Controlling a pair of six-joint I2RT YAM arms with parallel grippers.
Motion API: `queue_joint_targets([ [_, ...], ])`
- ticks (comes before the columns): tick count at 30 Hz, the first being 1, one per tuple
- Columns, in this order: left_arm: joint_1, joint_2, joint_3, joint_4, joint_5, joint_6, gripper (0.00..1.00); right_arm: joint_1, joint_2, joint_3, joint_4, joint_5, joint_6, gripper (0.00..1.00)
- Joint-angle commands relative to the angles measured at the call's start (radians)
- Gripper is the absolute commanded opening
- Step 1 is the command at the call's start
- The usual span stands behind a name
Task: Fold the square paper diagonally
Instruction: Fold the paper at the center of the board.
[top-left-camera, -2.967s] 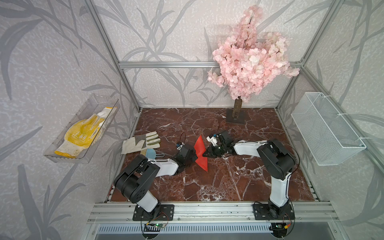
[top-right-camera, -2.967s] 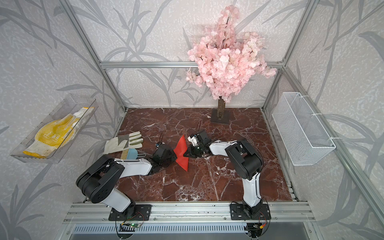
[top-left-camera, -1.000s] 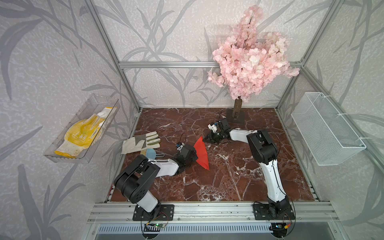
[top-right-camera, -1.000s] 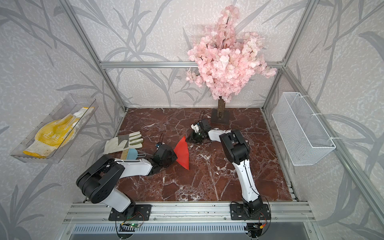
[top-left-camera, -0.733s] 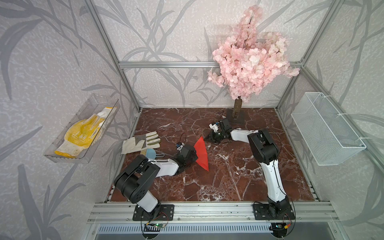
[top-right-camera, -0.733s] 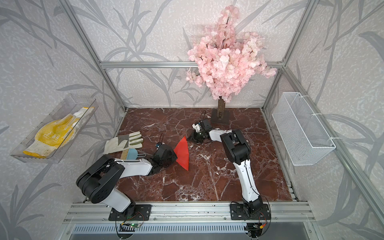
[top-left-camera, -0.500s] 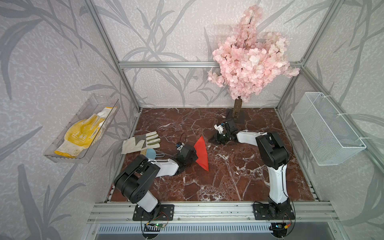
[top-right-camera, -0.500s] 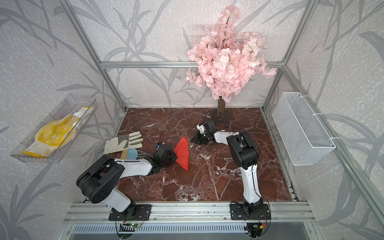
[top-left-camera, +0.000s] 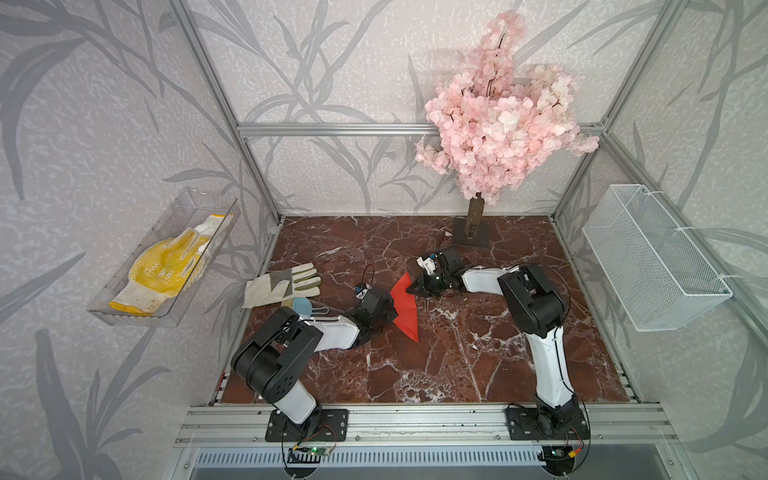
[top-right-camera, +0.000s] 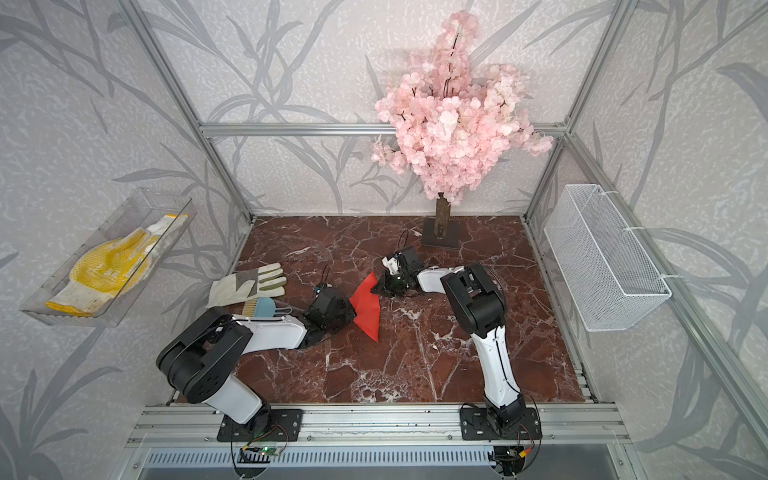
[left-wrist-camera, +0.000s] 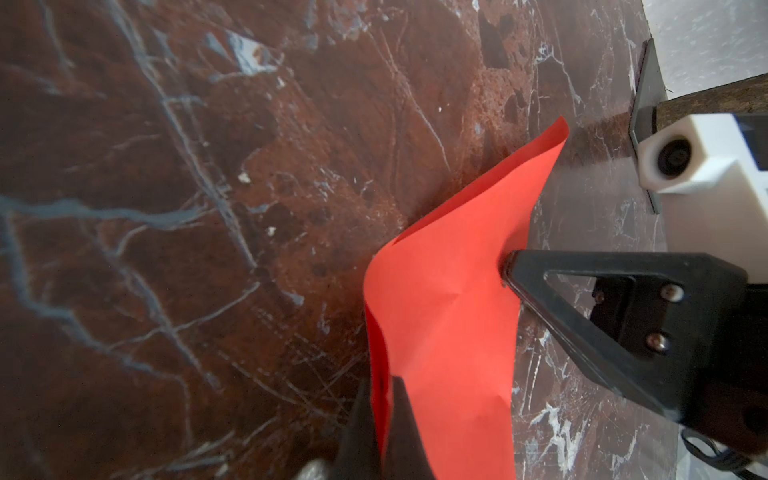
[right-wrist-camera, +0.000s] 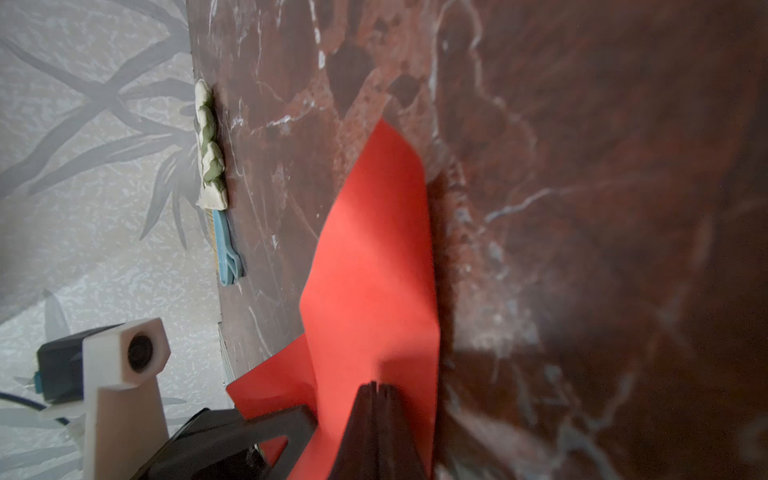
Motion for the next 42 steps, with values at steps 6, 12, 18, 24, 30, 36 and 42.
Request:
queue_joint_targets([
  [6, -0.011, 0.052, -0.015, -0.144, 0.031, 0.014, 0.00, -0.039, 0.062, 0.073, -0.040, 0.041, 0.005, 0.04],
  [12, -0.012, 0.055, -0.014, -0.145, 0.032, 0.013, 0.00, -0.056, 0.108, 0.131, -0.076, 0.031, -0.005, 0.03],
  [18, -0.012, 0.057, -0.015, -0.145, 0.031, 0.012, 0.00, -0.067, 0.145, 0.196, -0.118, 0.030, -0.021, 0.03],
  [24, -0.011, 0.056, -0.015, -0.147, 0.031, 0.011, 0.00, -0.073, 0.175, 0.247, -0.139, 0.030, -0.019, 0.03],
  [30, -0.012, 0.058, -0.016, -0.149, 0.031, 0.009, 0.00, -0.079, 0.214, 0.300, -0.163, 0.030, -0.016, 0.03],
  [36, -0.012, 0.057, -0.016, -0.153, 0.028, 0.005, 0.00, -0.086, 0.251, 0.356, -0.187, 0.029, -0.013, 0.04],
  [42, -0.011, 0.057, -0.018, -0.154, 0.025, -0.005, 0.00, -0.099, 0.282, 0.398, -0.191, 0.041, -0.001, 0.04],
])
